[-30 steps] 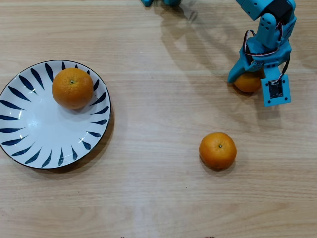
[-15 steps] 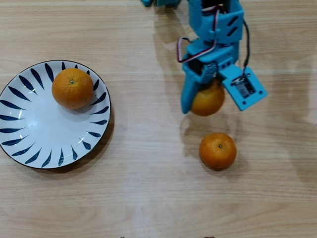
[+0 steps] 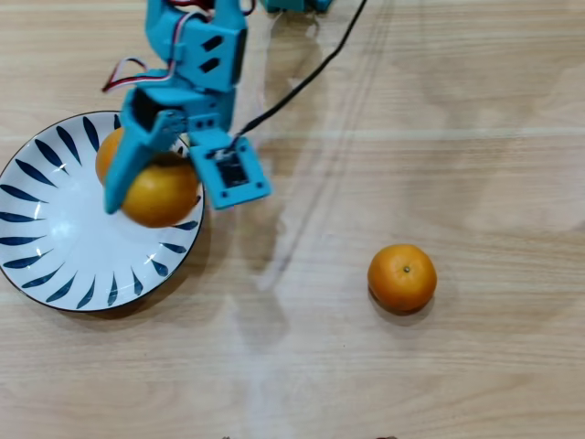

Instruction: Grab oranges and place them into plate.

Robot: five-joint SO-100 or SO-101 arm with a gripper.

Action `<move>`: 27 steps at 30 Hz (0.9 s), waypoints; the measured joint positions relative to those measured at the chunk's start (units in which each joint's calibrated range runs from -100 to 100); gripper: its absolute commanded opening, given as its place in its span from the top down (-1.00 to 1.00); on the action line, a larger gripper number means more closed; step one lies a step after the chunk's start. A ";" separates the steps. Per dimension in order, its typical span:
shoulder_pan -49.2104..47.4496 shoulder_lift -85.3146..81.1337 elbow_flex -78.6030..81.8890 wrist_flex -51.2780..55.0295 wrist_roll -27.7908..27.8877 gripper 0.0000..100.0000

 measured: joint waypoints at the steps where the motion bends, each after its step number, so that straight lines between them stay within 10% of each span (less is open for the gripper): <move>1: 1.44 0.00 0.44 -1.12 0.21 0.37; 27: 18.74 16.59 -3.54 -3.79 -0.94 -0.02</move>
